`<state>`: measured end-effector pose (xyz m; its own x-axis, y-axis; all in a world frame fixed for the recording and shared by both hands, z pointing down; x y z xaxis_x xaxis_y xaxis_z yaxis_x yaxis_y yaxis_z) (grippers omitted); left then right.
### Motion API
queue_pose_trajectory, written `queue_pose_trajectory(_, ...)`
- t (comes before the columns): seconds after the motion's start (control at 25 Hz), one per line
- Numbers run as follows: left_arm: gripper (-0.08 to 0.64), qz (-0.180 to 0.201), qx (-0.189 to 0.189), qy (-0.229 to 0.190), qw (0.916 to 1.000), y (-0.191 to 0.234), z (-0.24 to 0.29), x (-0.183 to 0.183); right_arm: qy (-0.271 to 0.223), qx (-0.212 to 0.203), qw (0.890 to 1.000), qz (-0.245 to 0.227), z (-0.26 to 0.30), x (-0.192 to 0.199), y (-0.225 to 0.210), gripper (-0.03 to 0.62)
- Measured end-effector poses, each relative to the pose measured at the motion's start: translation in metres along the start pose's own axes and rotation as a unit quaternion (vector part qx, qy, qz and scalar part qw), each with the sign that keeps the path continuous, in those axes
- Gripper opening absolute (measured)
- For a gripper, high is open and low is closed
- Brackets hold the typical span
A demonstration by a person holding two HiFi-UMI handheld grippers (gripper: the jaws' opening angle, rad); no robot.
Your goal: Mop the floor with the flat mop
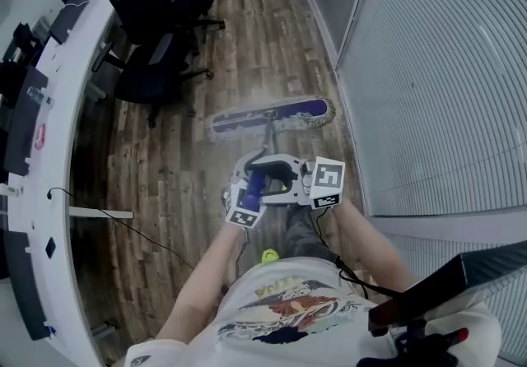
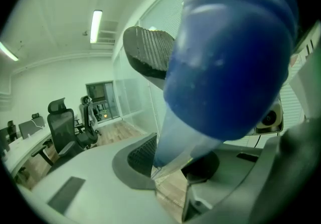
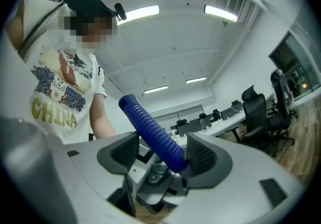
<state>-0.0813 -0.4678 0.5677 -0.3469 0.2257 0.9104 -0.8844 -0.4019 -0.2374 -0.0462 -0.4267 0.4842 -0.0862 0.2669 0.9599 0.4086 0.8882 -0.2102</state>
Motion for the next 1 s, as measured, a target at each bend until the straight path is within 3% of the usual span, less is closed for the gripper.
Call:
queue_pose_trajectory(0.28, 0.08, 0.005, -0.01, 0.008, 0.9999, 0.078, 0.178, -0.057, -0.032, 0.026, 0.999, 0.001, -0.083, -0.061, -0.173, 0.278)
queue_pose_trajectory(0.44, 0.08, 0.013, -0.035, 0.017, 0.9992, 0.118, 0.244, -0.085, -0.012, 0.036, 0.999, -0.023, -0.106, -0.1, -0.243, 0.276)
queue_pose_trajectory(0.68, 0.089, 0.099, -0.082, -0.009, 0.9916, 0.136, 0.246, -0.106, 0.035, 0.049, 0.992, -0.108, -0.101, -0.132, -0.262, 0.196)
queue_pose_trajectory(0.92, 0.109, 0.074, -0.077, -0.113, 0.9878, 0.122, 0.207, -0.134, 0.011, 0.113, 0.988, -0.102, -0.127, -0.137, -0.255, 0.193)
queue_pose_trajectory(1.0, 0.107, 0.085, -0.061, -0.116, 0.9878, 0.114, 0.201, -0.14, 0.01, 0.133, 0.986, -0.099, -0.134, -0.136, -0.247, 0.195)
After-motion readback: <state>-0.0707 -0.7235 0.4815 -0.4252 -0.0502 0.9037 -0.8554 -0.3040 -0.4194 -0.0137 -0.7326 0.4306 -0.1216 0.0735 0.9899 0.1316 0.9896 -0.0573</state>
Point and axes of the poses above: the fingertips, and each gripper's own axes: z forward along the fingers, y to its left, x out of its underside, the point moved 5 cm from there along -z, backward along the fingers, and after that the axes turned 6 degrees about -x, right-handed, at the moved point
